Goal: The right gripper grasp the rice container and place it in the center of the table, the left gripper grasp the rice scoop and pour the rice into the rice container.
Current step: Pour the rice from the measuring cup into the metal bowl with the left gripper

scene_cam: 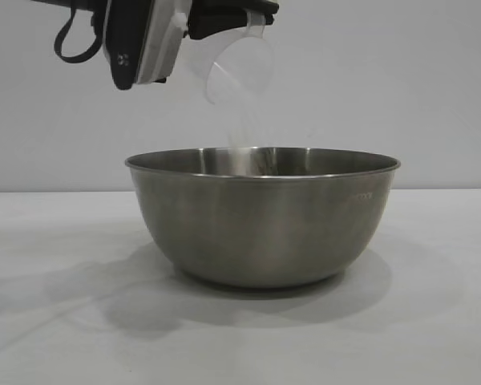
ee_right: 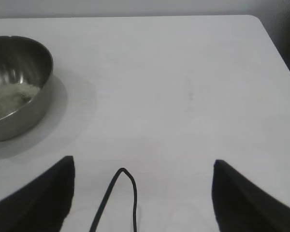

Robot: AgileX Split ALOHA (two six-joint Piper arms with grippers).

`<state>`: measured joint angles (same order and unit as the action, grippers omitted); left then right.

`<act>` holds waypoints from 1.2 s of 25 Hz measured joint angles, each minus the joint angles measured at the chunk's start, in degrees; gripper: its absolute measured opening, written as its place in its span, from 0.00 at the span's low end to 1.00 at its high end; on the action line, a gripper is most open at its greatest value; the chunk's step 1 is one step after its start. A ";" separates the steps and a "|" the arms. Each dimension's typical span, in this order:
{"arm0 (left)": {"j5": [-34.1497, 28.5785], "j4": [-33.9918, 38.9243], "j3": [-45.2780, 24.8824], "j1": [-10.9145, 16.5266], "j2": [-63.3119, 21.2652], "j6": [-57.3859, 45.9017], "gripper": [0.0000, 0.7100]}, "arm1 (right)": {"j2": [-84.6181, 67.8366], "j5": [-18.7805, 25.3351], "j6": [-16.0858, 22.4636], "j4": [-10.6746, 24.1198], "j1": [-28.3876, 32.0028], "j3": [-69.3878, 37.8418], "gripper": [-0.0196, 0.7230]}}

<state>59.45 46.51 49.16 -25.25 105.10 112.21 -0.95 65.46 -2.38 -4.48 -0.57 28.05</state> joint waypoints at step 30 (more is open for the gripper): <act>2.36 -8.75 0.46 0.00 2.18 -25.44 0.00 | 0.00 0.00 0.00 0.00 0.00 0.00 0.74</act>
<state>61.80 37.76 49.63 -25.25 107.28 86.76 -0.95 65.46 -2.38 -4.48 -0.57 28.05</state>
